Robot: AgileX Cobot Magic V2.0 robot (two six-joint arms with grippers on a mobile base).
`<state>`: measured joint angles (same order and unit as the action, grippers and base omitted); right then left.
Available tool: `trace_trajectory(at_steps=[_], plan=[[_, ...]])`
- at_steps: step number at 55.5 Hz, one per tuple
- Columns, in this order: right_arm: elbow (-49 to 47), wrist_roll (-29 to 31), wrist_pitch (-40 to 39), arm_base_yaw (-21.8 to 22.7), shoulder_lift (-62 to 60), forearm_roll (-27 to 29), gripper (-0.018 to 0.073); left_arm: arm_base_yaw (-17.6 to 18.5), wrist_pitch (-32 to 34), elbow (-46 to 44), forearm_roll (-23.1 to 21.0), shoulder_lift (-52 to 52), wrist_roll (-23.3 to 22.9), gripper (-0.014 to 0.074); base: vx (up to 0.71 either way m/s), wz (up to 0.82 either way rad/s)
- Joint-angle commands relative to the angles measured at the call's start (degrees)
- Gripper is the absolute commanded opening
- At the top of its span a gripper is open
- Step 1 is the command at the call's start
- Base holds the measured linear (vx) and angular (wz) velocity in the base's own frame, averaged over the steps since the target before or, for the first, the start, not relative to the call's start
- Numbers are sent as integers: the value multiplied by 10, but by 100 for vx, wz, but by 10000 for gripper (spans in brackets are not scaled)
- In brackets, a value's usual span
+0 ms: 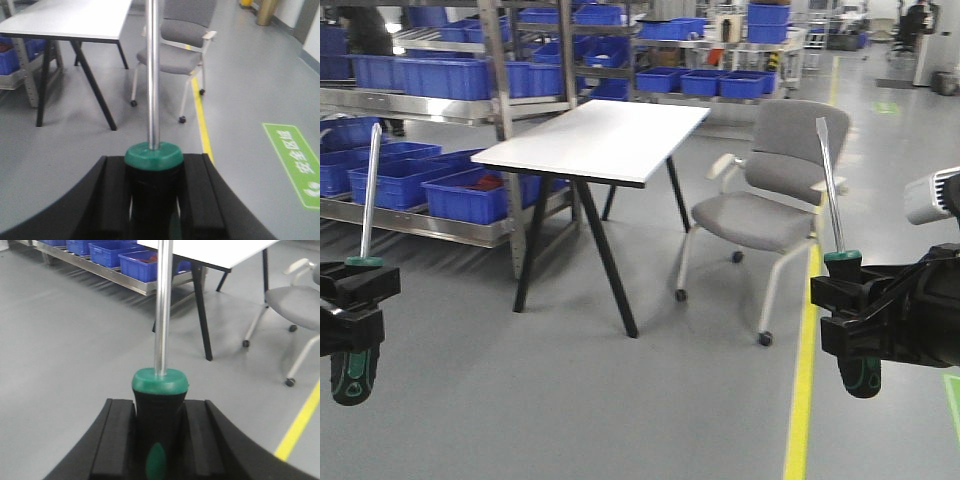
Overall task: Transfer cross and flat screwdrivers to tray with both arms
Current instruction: 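Hold both screwdrivers while driving along the shelves of blue bins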
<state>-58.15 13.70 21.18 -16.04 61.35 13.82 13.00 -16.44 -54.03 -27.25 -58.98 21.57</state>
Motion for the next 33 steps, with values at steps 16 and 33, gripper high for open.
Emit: trace_trajectory(at_steps=[16,33], plan=[[-18,2,-48,1,-12,5,-8,4,50,-18,-12,10,-2,-3,48,37],[-18,2,-48,1,-12,5,-8,4,50,-18,-12,10,-2,-3,52,42]])
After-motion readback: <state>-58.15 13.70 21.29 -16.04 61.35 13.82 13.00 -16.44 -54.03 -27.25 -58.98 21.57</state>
